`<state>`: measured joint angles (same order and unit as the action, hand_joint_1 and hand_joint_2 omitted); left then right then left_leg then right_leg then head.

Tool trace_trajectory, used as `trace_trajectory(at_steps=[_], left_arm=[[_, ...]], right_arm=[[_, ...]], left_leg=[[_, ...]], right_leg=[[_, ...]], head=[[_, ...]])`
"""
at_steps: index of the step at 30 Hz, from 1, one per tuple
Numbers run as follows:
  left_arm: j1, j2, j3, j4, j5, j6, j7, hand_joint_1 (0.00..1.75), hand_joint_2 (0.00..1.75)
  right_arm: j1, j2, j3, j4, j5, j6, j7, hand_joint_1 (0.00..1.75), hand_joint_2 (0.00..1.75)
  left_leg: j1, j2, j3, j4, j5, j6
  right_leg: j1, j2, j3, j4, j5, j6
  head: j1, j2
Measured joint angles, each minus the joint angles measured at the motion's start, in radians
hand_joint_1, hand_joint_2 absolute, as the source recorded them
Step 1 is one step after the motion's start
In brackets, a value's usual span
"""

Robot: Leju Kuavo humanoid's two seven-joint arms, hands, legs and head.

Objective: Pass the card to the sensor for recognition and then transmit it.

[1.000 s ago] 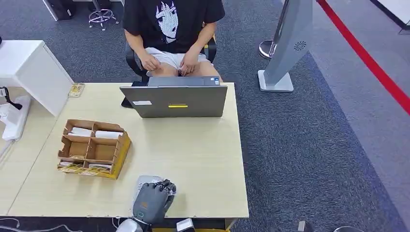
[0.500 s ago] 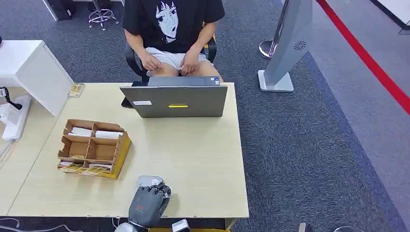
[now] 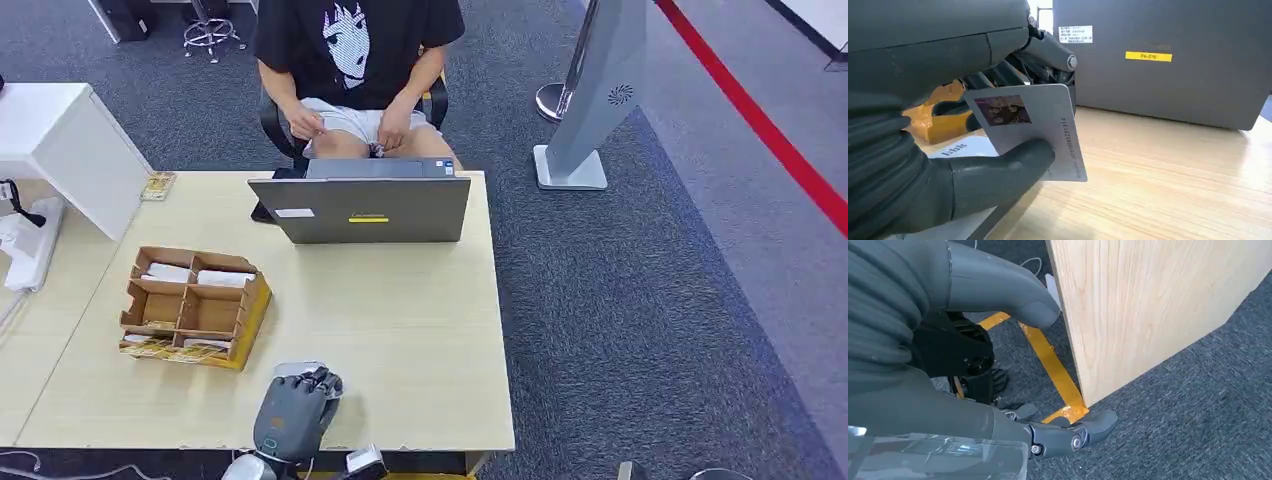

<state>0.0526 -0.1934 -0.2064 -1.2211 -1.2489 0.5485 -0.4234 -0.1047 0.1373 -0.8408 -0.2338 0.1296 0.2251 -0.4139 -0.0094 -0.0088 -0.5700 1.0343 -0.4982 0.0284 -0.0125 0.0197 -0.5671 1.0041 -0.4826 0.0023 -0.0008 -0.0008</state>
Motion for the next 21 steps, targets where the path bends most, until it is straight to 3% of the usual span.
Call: trace_trajectory(at_steps=[4,7,11,15,21], left_arm=[[-0.018,0.006,0.018,0.002,-0.096,0.018,0.044,1.75,1.75],[-0.074,0.051,0.037,0.073,-0.221,0.068,0.133,1.75,1.75],[-0.175,0.13,0.084,0.187,-0.278,0.11,0.217,1.75,1.75],[-0.241,0.206,0.125,0.243,-0.28,0.106,0.236,1.75,1.75],[-0.304,0.257,0.163,0.259,-0.279,0.089,0.232,1.75,1.75]], right_arm=[[-0.005,0.002,0.0,0.0,0.025,-0.005,0.01,0.0,1.75],[-0.02,0.004,0.002,0.0,0.052,-0.005,0.033,0.0,1.75],[-0.041,0.006,0.007,0.0,0.077,-0.005,0.047,0.0,1.75],[-0.052,0.006,0.021,0.0,0.09,-0.006,0.055,0.0,1.75],[-0.06,0.008,0.028,0.0,0.095,-0.005,0.057,0.0,1.75]], left_leg=[[0.0,0.0,0.0,0.0,0.0,0.0],[0.0,0.0,0.001,0.0,0.001,-0.001],[0.001,-0.001,0.001,0.0,0.004,-0.003],[0.002,-0.001,0.001,0.0,0.006,-0.004],[0.001,-0.003,0.0,0.0,0.006,-0.004]], right_leg=[[0.0,0.0,0.0,0.0,0.0,0.0],[0.0,-0.001,0.001,0.0,0.001,-0.001],[0.0,-0.001,0.001,0.001,0.002,-0.003],[0.0,-0.001,0.0,0.003,0.003,-0.003],[0.0,-0.001,0.0,0.003,0.003,-0.003]], head=[[0.0,0.0],[0.0,0.0],[0.0,0.0],[-0.001,0.0],[-0.001,0.0]])
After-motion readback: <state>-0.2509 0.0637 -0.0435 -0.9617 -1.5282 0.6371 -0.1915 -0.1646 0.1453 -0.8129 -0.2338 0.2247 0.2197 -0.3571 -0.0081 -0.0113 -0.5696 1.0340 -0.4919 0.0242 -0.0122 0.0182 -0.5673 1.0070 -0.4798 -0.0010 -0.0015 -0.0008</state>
